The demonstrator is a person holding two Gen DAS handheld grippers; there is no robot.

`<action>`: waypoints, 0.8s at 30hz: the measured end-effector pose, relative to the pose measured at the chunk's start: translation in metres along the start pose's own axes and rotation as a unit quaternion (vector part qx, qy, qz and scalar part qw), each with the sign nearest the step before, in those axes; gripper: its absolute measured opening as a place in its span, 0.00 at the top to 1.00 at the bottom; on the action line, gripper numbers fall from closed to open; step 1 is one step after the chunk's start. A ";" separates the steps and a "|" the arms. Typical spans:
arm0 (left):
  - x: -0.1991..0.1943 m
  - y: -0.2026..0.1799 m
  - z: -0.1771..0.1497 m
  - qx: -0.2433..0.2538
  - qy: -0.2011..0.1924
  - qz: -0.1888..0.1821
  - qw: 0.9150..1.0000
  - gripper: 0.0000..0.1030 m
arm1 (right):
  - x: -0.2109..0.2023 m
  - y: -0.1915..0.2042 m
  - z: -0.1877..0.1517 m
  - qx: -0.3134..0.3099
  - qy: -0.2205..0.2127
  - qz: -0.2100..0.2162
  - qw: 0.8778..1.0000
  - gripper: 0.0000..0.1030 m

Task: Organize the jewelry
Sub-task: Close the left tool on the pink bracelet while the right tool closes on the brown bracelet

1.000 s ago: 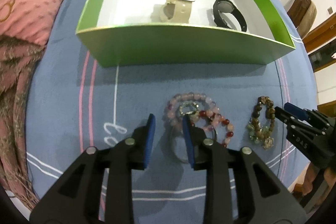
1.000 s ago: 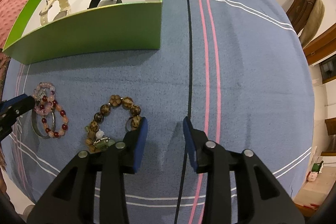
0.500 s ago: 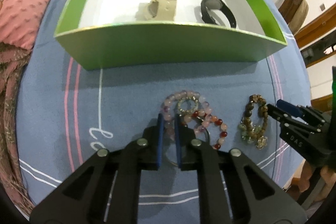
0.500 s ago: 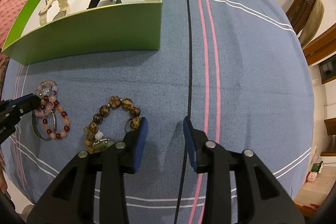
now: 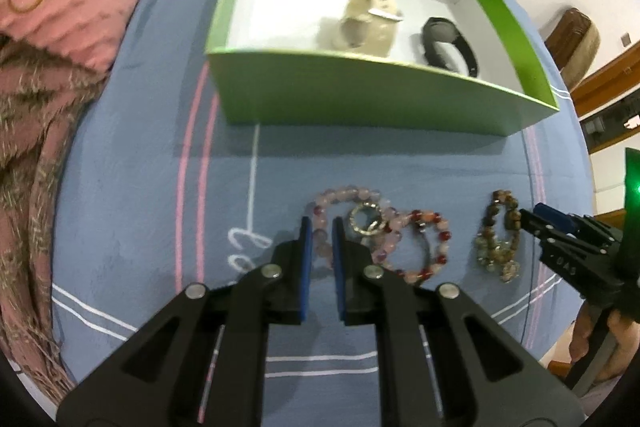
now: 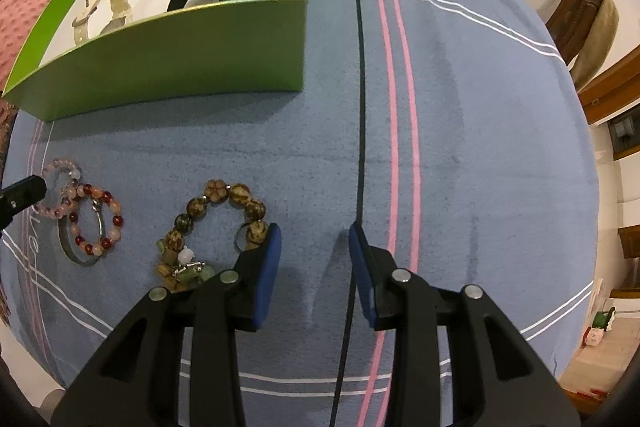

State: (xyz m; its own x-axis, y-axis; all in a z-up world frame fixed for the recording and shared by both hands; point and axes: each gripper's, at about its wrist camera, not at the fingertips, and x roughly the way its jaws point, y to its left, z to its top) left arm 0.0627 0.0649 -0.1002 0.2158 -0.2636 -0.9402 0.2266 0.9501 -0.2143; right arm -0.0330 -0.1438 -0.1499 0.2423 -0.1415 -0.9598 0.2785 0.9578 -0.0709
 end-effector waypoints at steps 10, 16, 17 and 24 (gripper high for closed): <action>0.002 0.031 -0.004 -0.034 0.001 0.017 0.999 0.90 | -0.014 -0.031 0.008 0.016 -0.009 0.031 0.999 0.65; 0.008 0.026 -0.003 -0.027 0.002 0.021 0.999 0.90 | -0.012 -0.011 0.010 -0.020 0.001 0.050 0.999 0.62; 0.008 0.024 -0.002 -0.025 0.002 0.023 0.999 0.90 | -0.011 -0.008 0.011 -0.020 0.000 0.055 0.998 0.58; 0.010 0.012 -0.002 -0.013 -0.002 0.042 0.999 0.90 | -0.004 0.006 0.021 -0.029 0.007 0.051 0.998 0.57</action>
State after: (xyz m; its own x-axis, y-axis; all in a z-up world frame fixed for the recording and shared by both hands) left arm 0.0659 0.0738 -0.1127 0.2363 -0.1832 -0.9542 0.1827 0.9729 -0.1416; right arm -0.0133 -0.1424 -0.1405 0.2541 -0.0403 -0.9663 0.1990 0.9799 0.0115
